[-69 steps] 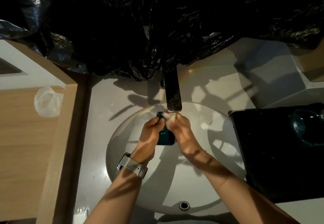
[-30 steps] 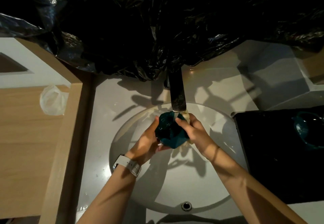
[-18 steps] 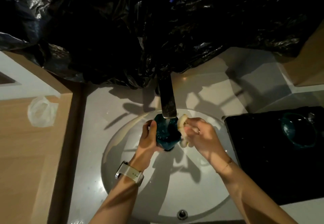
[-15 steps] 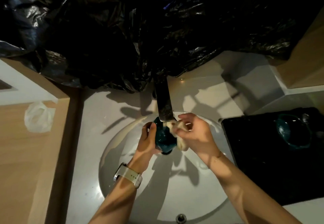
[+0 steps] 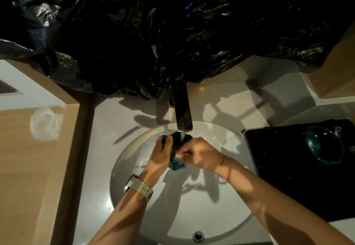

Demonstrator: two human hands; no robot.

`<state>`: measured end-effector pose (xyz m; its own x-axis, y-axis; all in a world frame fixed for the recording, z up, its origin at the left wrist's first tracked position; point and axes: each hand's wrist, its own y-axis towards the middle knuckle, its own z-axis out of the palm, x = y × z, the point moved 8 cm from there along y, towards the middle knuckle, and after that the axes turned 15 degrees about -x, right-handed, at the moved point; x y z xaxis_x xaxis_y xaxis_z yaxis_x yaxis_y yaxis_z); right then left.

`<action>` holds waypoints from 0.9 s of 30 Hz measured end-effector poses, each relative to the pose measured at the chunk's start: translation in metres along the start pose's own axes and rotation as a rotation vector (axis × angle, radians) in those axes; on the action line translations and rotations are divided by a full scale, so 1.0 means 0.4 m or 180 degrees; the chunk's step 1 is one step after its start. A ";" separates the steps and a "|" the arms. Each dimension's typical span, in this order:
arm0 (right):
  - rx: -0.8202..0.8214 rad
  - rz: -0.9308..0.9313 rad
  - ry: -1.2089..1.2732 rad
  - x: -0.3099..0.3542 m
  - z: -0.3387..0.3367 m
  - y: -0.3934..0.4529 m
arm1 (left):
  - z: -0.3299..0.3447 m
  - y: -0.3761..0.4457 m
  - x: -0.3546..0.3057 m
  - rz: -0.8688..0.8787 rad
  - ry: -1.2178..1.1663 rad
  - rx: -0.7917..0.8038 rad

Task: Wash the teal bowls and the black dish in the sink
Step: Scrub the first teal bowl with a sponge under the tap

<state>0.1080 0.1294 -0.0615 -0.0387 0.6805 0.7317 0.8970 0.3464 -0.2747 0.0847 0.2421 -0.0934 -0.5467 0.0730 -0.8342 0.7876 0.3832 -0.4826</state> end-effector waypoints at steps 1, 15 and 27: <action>0.0055 -0.0013 -0.0239 -0.004 -0.003 0.000 | 0.006 0.003 0.006 -0.0006 0.0087 0.0071; -0.0236 0.0165 0.0522 -0.018 -0.028 0.015 | 0.033 -0.004 0.003 -0.0567 -0.0204 0.0321; -0.0348 0.0380 0.0504 0.016 -0.040 -0.005 | 0.022 -0.012 -0.011 -0.0448 -0.0143 0.0351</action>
<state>0.1129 0.1227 -0.0461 0.1324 0.5996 0.7893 0.9337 0.1917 -0.3023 0.0857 0.2319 -0.0896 -0.6423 -0.0163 -0.7663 0.7320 0.2833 -0.6196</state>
